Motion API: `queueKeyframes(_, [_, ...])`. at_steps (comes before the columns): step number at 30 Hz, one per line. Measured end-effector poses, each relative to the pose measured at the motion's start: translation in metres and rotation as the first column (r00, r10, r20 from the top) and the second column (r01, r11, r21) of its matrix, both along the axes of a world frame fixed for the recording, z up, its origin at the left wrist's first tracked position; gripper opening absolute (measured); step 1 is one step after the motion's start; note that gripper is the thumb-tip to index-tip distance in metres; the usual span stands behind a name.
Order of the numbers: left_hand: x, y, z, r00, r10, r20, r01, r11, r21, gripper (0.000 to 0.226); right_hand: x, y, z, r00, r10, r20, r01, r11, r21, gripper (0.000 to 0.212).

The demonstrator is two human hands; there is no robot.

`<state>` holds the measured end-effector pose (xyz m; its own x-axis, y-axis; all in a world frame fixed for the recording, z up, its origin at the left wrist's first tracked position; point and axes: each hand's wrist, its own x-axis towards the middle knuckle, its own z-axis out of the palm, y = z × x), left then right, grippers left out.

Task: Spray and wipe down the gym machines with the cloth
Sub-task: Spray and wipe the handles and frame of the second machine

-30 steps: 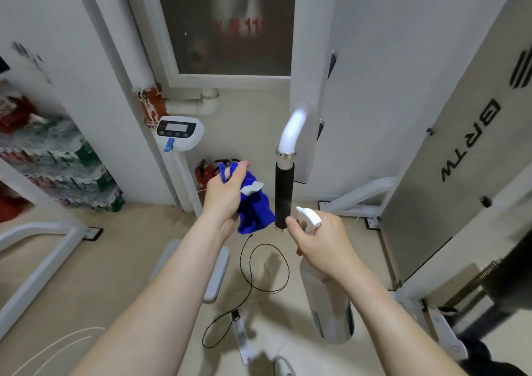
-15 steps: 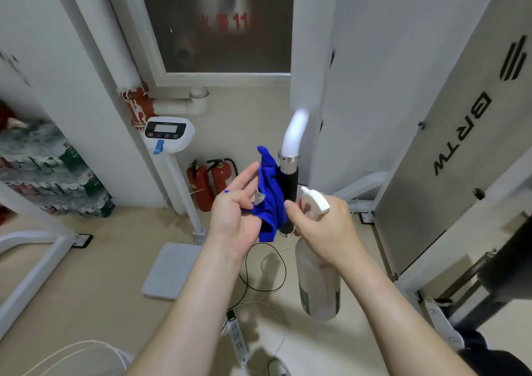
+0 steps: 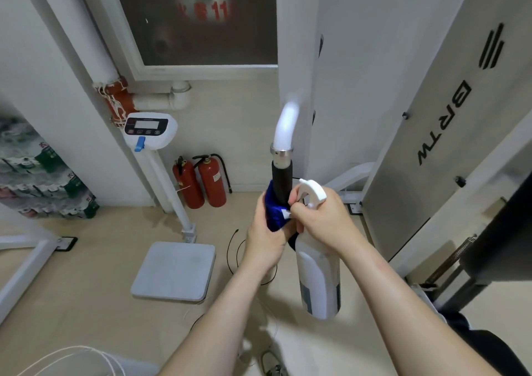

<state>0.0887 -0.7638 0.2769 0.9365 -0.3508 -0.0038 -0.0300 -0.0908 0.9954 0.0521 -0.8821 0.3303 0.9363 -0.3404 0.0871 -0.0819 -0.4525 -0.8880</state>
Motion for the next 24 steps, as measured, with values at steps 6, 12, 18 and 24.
queueKeyframes(6, [0.001,0.000,0.001,0.999,0.018,0.050,-0.023,0.995,0.096,0.039,-0.005,-0.010,-0.001,1.000,0.005,-0.010,-0.006,0.999,-0.051,0.007])
queueKeyframes(12, [-0.009,-0.008,0.079,0.986,0.108,0.124,-0.051,0.920,-0.389,0.047,-0.010,-0.015,0.005,0.999,-0.010,-0.033,0.011,0.999,0.040,0.009])
queueKeyframes(18, [-0.023,-0.009,0.069,0.997,-0.044,-0.061,-0.005,0.763,-0.646,0.058,0.001,-0.021,0.012,0.998,0.065,0.004,-0.065,0.993,0.095,0.013])
queueKeyframes(24, [0.006,-0.024,0.064,0.919,0.344,0.193,-0.309,0.932,-0.192,0.048,0.014,-0.030,0.013,0.988,0.151,0.018,-0.152,0.978,0.146,0.017])
